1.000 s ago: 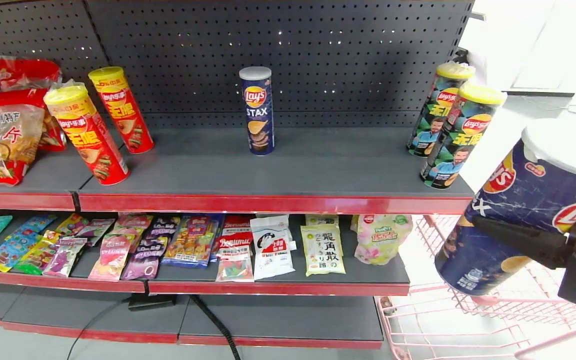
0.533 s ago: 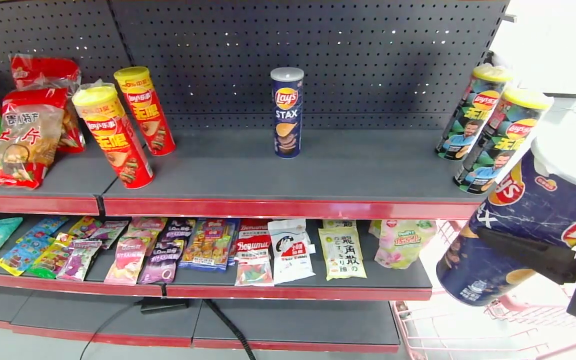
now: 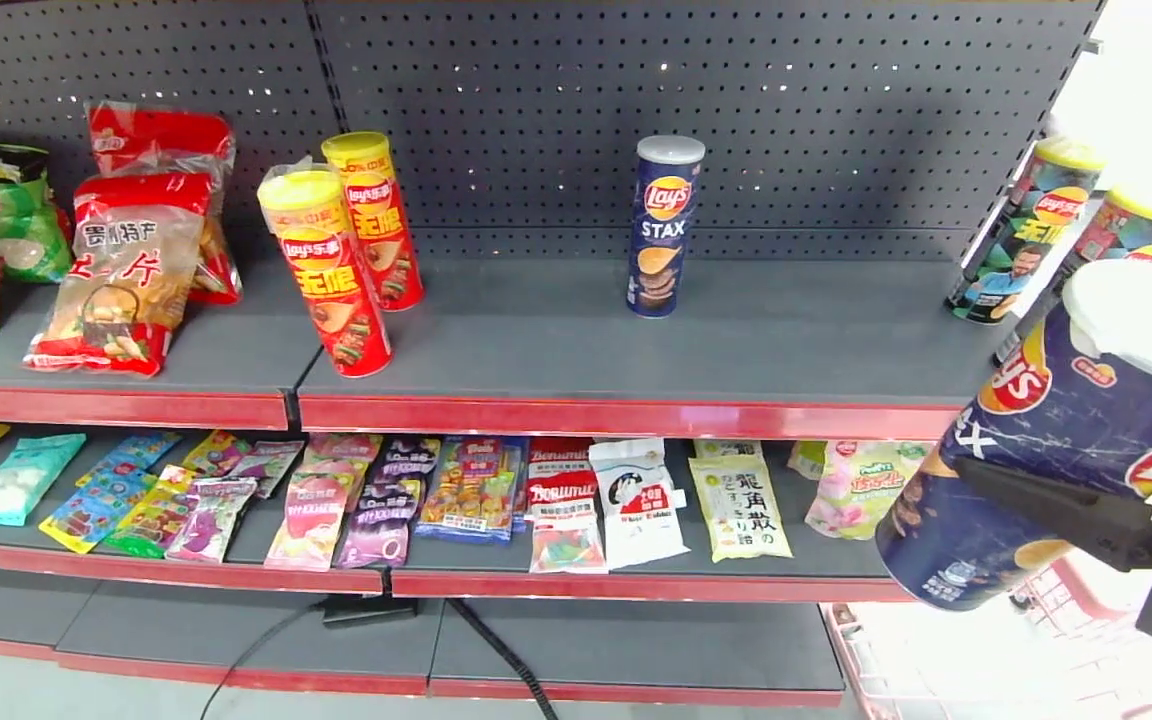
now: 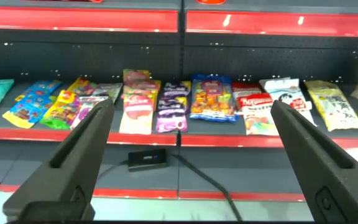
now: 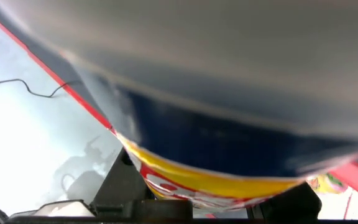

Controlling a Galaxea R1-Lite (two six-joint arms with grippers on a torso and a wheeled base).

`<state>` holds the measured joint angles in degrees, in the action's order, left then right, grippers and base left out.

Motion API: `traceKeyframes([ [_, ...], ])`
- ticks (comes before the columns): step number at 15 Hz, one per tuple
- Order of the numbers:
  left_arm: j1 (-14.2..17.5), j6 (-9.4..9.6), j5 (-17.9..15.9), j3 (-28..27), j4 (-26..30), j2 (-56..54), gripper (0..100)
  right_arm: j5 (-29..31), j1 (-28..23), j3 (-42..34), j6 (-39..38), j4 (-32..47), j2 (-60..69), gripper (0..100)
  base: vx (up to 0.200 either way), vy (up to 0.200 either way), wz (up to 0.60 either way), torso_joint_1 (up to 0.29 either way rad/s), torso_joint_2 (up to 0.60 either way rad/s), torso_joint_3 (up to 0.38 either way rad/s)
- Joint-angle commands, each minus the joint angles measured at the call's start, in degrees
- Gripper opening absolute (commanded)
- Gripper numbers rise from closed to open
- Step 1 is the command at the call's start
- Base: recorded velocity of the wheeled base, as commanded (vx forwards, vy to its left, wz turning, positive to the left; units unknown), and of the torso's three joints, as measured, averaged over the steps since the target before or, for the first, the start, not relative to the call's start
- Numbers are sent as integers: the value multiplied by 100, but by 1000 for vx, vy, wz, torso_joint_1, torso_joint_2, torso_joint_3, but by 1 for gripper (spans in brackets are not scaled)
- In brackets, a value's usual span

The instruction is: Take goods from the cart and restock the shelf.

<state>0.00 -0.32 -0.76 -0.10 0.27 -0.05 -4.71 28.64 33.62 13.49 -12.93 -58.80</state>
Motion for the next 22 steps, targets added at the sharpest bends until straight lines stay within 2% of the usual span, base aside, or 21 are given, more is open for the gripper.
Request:
traceKeyframes([
  [1, 9, -3, -4, 1, 0, 5, 100, -13, 10, -5, 13, 1, 8, 0, 0, 0, 0, 0, 0, 0],
  [5, 9, -3, -4, 1, 0, 5, 100, -66, 54, 39, 13, 1, 17, 0, 0, 0, 0, 0, 0, 0],
  [7, 9, -3, -4, 1, 0, 5, 100, -101, 177, 30, 13, 1, 0, 0, 200, 0, 0, 0, -5, 0],
  [17, 9, -3, -4, 1, 0, 5, 100, -83, 125, -5, -22, 10, -27, 0, 200, 0, 0, 3, 1, 2],
  [22, 9, -3, -4, 1, 0, 5, 100, -74, 125, -5, -14, 10, -18, 0, 0, 0, 0, 0, 0, 0],
])
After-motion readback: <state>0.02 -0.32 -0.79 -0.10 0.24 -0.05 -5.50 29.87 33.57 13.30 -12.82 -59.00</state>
